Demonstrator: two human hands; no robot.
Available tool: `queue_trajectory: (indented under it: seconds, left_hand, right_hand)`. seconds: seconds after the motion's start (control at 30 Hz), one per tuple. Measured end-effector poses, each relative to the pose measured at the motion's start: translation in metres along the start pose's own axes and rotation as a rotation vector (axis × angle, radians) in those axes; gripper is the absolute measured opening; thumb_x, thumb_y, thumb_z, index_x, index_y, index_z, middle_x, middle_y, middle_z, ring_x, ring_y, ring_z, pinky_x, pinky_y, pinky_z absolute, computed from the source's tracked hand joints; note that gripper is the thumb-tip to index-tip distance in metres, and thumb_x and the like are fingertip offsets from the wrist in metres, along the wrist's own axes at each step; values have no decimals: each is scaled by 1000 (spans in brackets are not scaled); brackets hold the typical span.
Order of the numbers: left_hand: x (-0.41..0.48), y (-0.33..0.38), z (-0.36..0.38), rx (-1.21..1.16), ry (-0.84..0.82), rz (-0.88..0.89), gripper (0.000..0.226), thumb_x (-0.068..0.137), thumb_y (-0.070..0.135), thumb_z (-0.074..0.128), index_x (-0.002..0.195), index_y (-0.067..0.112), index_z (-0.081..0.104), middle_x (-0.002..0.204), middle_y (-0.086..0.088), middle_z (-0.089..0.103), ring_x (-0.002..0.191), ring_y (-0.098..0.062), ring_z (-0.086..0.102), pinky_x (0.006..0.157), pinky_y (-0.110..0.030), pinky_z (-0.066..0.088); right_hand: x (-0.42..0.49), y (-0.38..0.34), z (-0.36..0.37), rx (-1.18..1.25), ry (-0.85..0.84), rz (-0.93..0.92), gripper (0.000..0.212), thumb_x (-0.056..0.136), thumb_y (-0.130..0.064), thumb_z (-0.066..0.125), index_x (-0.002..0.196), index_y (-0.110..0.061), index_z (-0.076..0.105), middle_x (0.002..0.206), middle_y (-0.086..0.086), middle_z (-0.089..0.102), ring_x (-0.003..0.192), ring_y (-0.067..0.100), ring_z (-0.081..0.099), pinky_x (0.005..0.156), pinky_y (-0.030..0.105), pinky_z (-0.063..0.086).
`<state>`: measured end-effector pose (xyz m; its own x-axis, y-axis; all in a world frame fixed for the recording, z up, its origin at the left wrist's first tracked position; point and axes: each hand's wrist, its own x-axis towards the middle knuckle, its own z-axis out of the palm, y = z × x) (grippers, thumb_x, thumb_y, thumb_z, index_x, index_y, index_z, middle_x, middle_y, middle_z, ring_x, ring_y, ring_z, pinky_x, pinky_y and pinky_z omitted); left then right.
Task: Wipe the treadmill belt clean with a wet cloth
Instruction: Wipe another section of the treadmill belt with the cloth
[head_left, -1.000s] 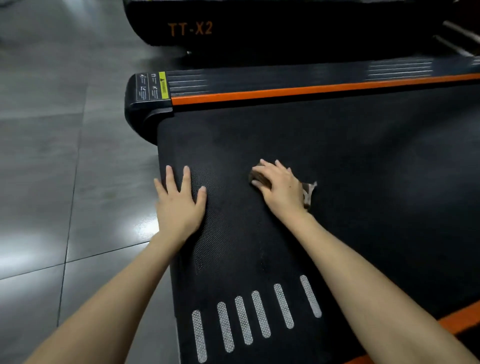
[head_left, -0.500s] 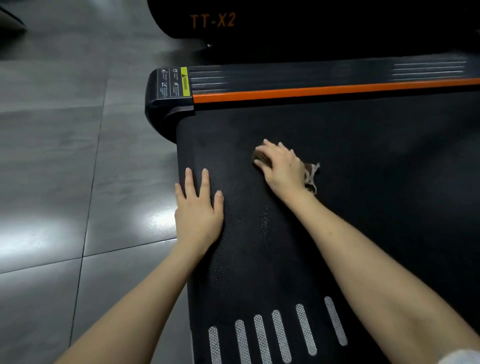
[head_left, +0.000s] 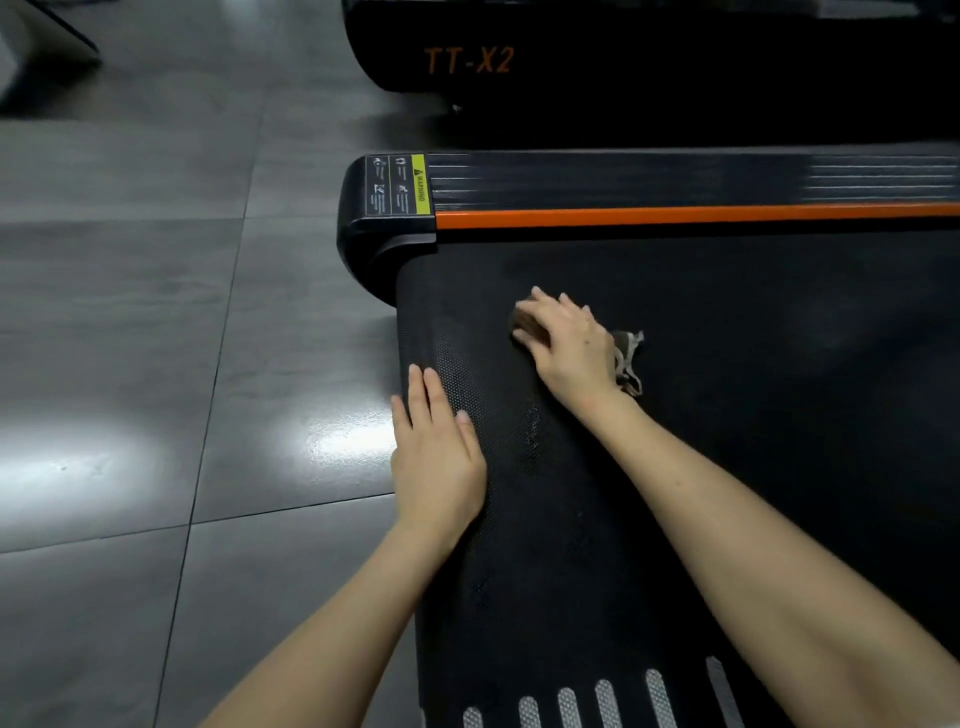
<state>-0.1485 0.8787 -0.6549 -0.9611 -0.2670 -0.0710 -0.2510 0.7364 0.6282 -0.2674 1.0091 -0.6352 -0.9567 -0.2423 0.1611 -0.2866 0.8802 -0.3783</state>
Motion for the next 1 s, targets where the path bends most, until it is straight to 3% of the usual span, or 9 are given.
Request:
queue_trajectory:
  seconds: [0.13, 0.2, 0.27, 0.4, 0.47, 0.57, 0.63, 0.83, 1.0]
  left_hand:
    - [0, -1, 1, -3, -14, -9, 57, 102, 25, 28, 151, 10, 5, 160, -2, -1, 145, -29, 4, 113, -39, 18]
    - [-1, 0, 1, 0, -12, -7, 57, 102, 26, 28, 151, 11, 4, 160, -2, -2, 146, -29, 3, 114, -38, 18]
    - [0, -1, 3, 10, -6, -7, 56, 102, 28, 22, 151, 11, 4, 160, -2, -2, 146, -29, 3, 114, -38, 18]
    - [0, -4, 6, 55, 17, 16, 77, 84, 44, -5, 151, 9, 6, 160, -4, 1, 145, -31, 7, 114, -38, 20]
    - [1, -5, 8, 65, 20, 11, 79, 82, 45, -6, 151, 10, 6, 160, -4, 1, 145, -30, 7, 115, -38, 19]
    - [2, -5, 7, 56, 15, 10, 71, 88, 42, 3, 152, 11, 5, 160, -3, 0, 145, -29, 5, 116, -36, 13]
    - [1, -5, 6, 50, 16, 14, 69, 89, 41, 6, 152, 11, 5, 160, -2, -1, 145, -28, 4, 117, -35, 12]
    - [2, -6, 8, 63, 34, 28, 80, 81, 47, -5, 151, 10, 6, 160, -4, 2, 144, -27, 8, 117, -34, 12]
    - [1, -2, 3, 57, 6, 13, 72, 89, 45, 2, 151, 11, 6, 160, -3, 1, 145, -25, 7, 115, -34, 17]
  right_hand:
    - [-75, -10, -2, 61, -75, -476, 38, 86, -34, 53, 118, -17, 65, 131, 7, 58, 120, 31, 54, 102, 49, 37]
    - [-62, 0, -6, 63, -128, -586, 36, 85, -31, 57, 117, -17, 65, 130, 7, 59, 120, 30, 55, 102, 47, 38]
    - [-19, 8, -4, 19, -74, -496, 35, 83, -23, 63, 118, -15, 65, 131, 10, 57, 122, 34, 52, 103, 52, 38]
    - [67, -1, 8, -21, 32, 46, 33, 94, -27, 54, 126, -20, 56, 148, 2, 39, 138, 32, 31, 112, 44, 24]
    - [68, -18, 17, -26, 49, 15, 33, 94, -27, 54, 126, -19, 56, 148, 4, 39, 137, 34, 32, 112, 44, 22]
    - [42, -28, 19, 4, -44, -306, 37, 91, -26, 58, 128, -19, 57, 146, 4, 42, 136, 32, 35, 112, 45, 24]
    - [49, -16, 8, -18, -128, -396, 38, 92, -28, 58, 129, -22, 56, 147, 1, 41, 137, 27, 33, 114, 44, 25]
    - [105, 10, 11, -91, 53, 37, 35, 95, -31, 51, 129, -26, 53, 151, 2, 34, 140, 36, 23, 110, 48, 26]
    - [100, -14, 19, -45, 10, -85, 33, 94, -31, 54, 127, -27, 57, 149, -5, 36, 139, 32, 29, 111, 44, 28]
